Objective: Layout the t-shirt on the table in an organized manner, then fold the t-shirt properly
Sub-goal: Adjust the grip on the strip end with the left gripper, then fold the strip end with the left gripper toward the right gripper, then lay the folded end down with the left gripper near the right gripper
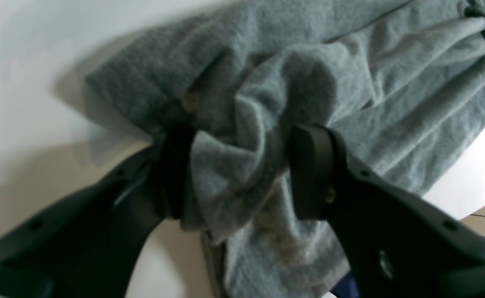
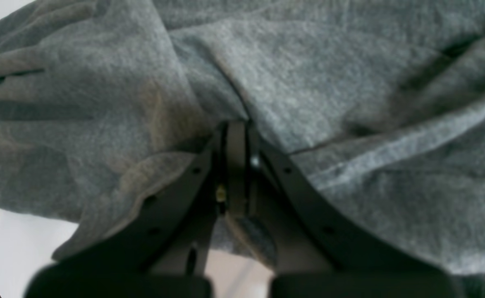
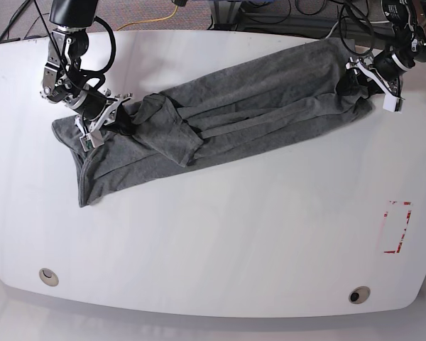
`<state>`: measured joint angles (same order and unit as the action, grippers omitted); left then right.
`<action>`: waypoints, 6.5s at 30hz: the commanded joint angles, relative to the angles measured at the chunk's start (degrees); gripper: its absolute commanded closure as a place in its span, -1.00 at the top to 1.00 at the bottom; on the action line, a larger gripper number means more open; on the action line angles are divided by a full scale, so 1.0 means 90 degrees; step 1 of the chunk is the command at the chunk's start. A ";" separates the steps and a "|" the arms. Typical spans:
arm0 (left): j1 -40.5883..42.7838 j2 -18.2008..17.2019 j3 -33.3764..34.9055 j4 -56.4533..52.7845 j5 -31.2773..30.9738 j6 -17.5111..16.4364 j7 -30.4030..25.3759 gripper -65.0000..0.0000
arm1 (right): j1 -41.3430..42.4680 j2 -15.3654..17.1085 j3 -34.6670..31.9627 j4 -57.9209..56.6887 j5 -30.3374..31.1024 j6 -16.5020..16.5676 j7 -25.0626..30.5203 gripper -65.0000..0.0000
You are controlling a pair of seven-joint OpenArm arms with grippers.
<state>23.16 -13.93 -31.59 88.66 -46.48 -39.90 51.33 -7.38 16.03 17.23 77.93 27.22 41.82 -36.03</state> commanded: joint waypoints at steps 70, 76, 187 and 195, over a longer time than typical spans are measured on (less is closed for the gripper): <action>-0.0693 0.0186 0.0556 -0.0147 0.0100 -0.0011 0.0787 -0.03 | -0.0045 0.0089 -0.0005 -0.0058 -0.0509 -0.0203 -0.0465 -0.99; -0.0781 0.0303 0.0546 -0.0157 0.0285 -0.0011 0.0778 -0.35 | -0.0045 0.0099 -0.0005 -0.0058 -0.0509 -0.0203 -0.0465 -0.99; -0.3565 0.2548 0.4355 0.0273 0.2034 0.0717 0.2057 -0.98 | -0.0025 0.0070 0.0005 -0.0058 -0.0509 -0.0203 -0.0465 -0.99; -0.3838 0.2548 0.4844 0.0058 0.2034 0.0717 0.2057 -0.49 | -0.0025 0.0070 0.0005 -0.0058 -0.0509 -0.0203 -0.0465 -0.99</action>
<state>-9.69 8.25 11.51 88.16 -26.57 -33.41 71.13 -7.33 16.03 17.26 77.89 27.22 41.82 -36.03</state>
